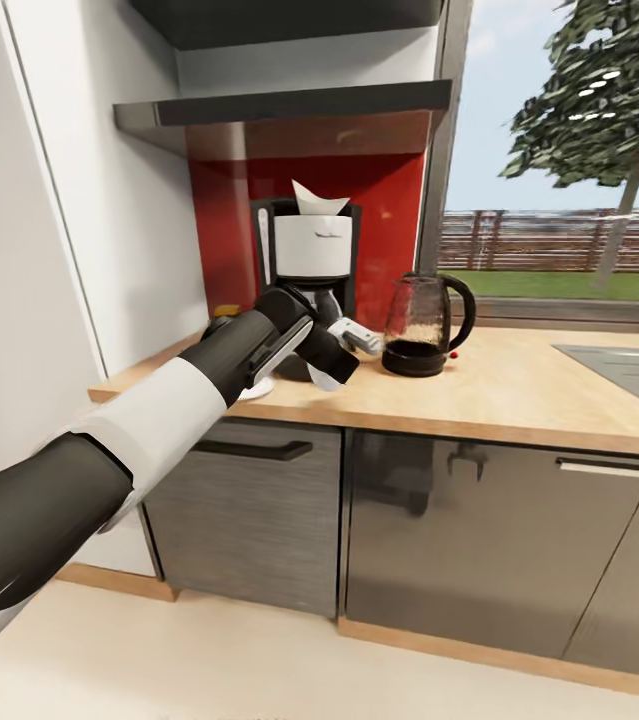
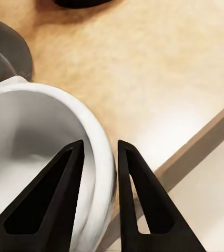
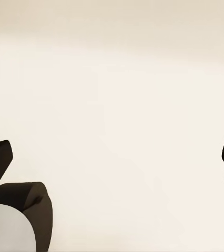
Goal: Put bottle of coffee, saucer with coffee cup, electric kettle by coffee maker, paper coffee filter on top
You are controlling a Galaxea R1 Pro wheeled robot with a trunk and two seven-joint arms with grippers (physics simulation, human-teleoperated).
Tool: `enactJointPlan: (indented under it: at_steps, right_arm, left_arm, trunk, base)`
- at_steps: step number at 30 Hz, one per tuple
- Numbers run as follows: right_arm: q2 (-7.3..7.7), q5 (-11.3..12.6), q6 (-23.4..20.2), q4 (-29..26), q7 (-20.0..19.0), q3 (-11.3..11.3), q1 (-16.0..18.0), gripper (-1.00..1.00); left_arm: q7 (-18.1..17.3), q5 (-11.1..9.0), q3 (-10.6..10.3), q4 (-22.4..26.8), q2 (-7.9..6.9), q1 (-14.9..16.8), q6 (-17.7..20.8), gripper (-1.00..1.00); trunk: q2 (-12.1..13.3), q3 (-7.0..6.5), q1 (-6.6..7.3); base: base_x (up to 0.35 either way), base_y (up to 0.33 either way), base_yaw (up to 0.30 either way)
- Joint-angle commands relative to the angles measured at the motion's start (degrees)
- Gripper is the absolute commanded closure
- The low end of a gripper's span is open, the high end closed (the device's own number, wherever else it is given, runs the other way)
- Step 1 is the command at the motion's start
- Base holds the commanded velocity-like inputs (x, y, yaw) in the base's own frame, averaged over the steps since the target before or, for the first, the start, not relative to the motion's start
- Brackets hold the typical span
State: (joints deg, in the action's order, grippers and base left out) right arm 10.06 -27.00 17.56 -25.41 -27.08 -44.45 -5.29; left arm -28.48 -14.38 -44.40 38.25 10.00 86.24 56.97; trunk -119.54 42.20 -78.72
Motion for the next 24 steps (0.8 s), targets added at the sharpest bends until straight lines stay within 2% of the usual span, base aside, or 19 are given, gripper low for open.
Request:
enactJointPlan:
  at_steps: [1, 9, 24]
  right_arm:
    - [-0.04, -0.6, 0.3, -0.1, -0.3, -0.5, 0.0, -1.0]
    - [-0.04, -0.6, 0.3, -0.1, -0.3, -0.5, 0.0, -1.0]
    - [-0.04, -0.6, 0.3, -0.1, -0.3, -0.5, 0.0, -1.0]
  left_arm:
    - [0.1, -0.1, -0.1, 0.0, 0.0, 0.1, 0.2, 1.0]
    - [0.1, -0.1, 0.0, 0.1, 0.0, 0.1, 0.2, 1.0]
    - [0.1, 0.0, 0.4, 0.4, 0.0, 0.1, 0.2, 1.0]
  trunk:
    - [0.0, 0.05, 0.01]
    - [0.0, 0.05, 0.01]
    - [0.0, 0.05, 0.01]
  base:
    - [-0.006, 0.0, 0.254]
    - [-0.003, 0.0, 0.152]
    - [0.0, 0.0, 0.01]
